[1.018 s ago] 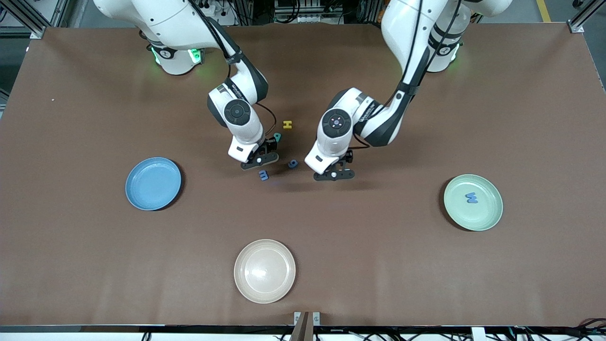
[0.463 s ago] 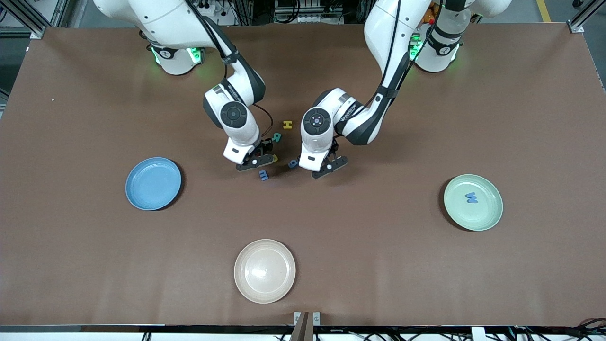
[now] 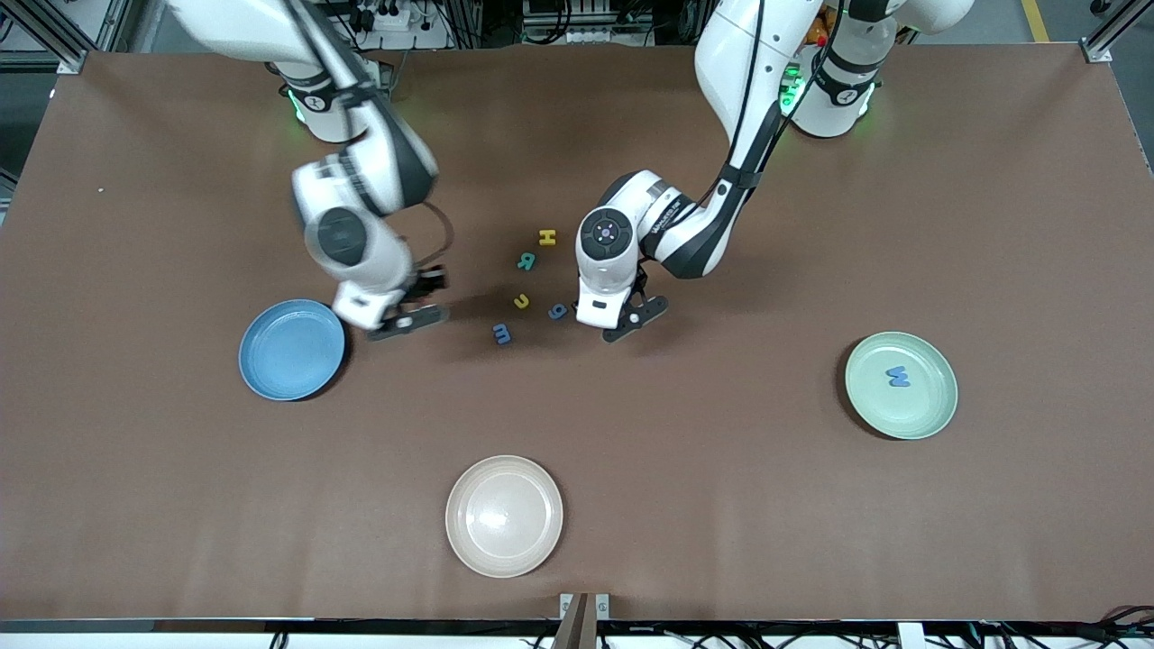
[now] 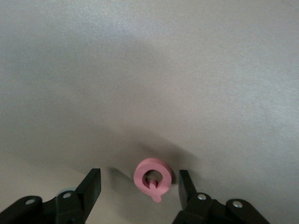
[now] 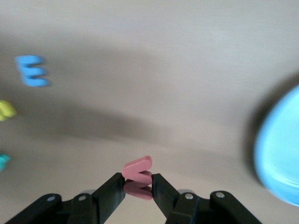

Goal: Sort upper and lower case letters into plates
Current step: 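Drop the red w on the blue plate while the left gripper lifts the Q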

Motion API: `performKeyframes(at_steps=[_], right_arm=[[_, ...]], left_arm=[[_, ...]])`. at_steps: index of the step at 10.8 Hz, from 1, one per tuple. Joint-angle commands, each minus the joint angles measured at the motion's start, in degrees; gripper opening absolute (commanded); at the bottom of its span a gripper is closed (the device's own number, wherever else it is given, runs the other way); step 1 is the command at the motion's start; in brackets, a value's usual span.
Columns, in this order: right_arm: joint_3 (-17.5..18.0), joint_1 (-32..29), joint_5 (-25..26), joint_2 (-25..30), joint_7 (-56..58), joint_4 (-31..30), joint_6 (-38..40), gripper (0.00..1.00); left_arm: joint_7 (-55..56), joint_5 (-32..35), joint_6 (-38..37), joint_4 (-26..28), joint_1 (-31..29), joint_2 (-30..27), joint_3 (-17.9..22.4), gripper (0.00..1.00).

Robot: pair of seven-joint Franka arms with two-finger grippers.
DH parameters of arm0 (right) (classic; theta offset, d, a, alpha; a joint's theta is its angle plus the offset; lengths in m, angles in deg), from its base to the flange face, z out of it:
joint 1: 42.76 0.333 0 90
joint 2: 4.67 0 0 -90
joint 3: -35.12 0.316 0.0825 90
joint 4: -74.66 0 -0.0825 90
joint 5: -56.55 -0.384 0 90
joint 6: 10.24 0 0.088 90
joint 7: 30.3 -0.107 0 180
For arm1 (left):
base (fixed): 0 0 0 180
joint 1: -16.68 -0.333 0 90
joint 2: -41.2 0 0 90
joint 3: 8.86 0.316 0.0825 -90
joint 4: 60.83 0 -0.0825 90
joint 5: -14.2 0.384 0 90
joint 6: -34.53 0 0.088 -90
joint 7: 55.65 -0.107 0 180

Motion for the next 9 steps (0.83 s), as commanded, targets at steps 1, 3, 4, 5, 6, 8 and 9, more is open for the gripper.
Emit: performKeyframes(at_steps=[1,3,4,5,6,8,9], right_arm=[[0.7,-9.7,0.4,0.4,9.6,-0.9,0.6,0.00],[0.7,-17.0,0.7,-3.1,15.4,2.4,-1.1,0.00],[0.7,-18.5,0.9,-4.8,15.5,3.5,-1.4,0.00],[0.4,-20.5,1.0,-6.1,15.4,3.8,-3.1,0.00],[0.3,-23.7,0.8,-7.2,15.6,3.8,-4.5,0.00],[0.4,-23.8,-0.1,-7.9,13.6,3.8,-5.0,0.00],[0.5,-23.6,-0.3,-7.9,10.7,3.8,-5.0,0.00]], left_arm=[[2.3,1.8,1.2,0.9,0.6,-0.1,0.5,0.72],[2.5,1.8,1.7,0.9,0.6,-0.1,0.4,0.67],[2.9,1.8,2.1,0.9,0.6,-0.1,0.4,0.67],[2.9,1.7,2.3,0.9,0.6,-0.1,0.4,0.66],[2.9,1.7,2.4,0.8,0.6,0.0,0.3,0.66],[2.9,1.7,3.4,0.8,0.7,0.2,0.3,0.63],[2.9,1.7,3.8,0.8,0.7,0.4,0.3,0.58]])
